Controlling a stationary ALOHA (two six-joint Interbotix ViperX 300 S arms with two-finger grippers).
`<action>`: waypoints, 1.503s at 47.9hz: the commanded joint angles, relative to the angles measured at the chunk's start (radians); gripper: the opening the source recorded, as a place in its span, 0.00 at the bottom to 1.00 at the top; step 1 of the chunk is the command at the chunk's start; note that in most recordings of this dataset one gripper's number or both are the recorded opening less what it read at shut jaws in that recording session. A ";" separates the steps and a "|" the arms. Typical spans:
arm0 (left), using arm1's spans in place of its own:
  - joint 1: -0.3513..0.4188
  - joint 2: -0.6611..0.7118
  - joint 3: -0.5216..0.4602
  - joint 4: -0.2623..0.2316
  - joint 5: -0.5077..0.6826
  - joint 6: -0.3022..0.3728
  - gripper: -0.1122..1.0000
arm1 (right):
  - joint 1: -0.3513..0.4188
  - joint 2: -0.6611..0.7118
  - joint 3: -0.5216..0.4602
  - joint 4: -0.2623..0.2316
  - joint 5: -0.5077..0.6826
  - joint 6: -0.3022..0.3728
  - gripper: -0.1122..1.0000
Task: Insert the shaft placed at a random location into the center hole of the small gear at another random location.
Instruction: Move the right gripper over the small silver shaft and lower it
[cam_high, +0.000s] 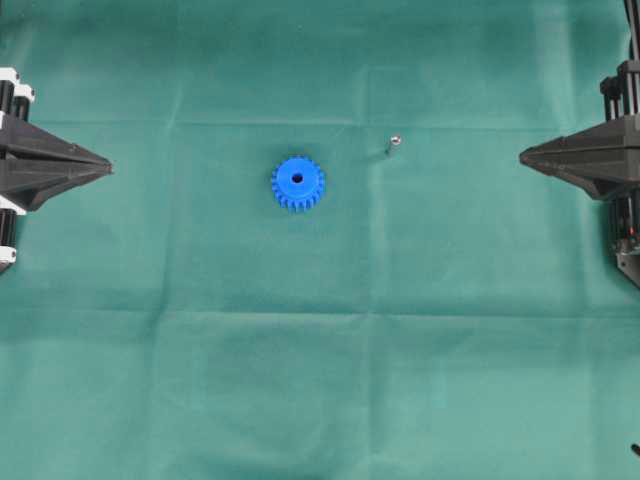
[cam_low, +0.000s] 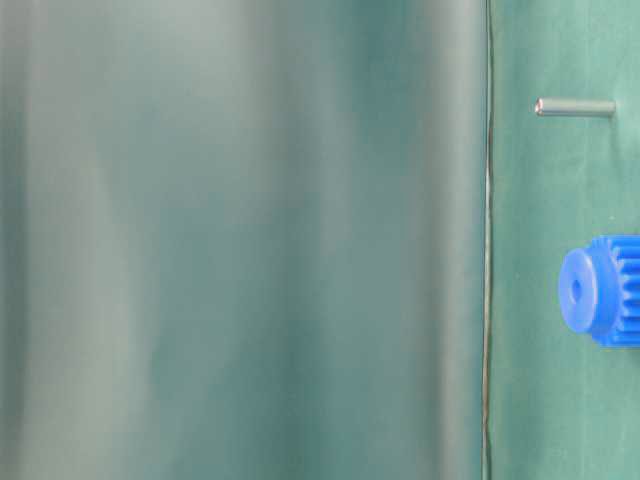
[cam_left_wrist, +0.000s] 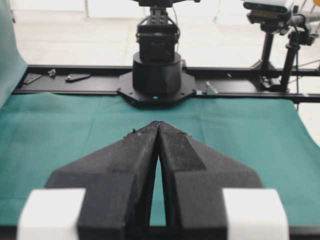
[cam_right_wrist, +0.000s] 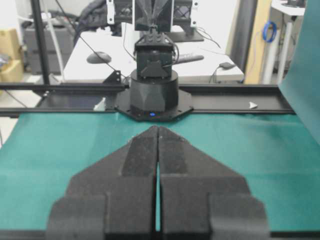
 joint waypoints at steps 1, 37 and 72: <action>0.000 0.011 -0.031 0.014 0.017 -0.003 0.10 | -0.002 0.014 -0.018 -0.003 0.005 0.008 0.11; 0.000 0.003 -0.029 0.017 0.026 -0.002 0.10 | -0.138 0.436 -0.031 -0.005 -0.086 0.000 0.59; -0.003 0.011 -0.026 0.017 0.028 -0.003 0.10 | -0.244 0.977 -0.104 0.018 -0.347 -0.046 0.89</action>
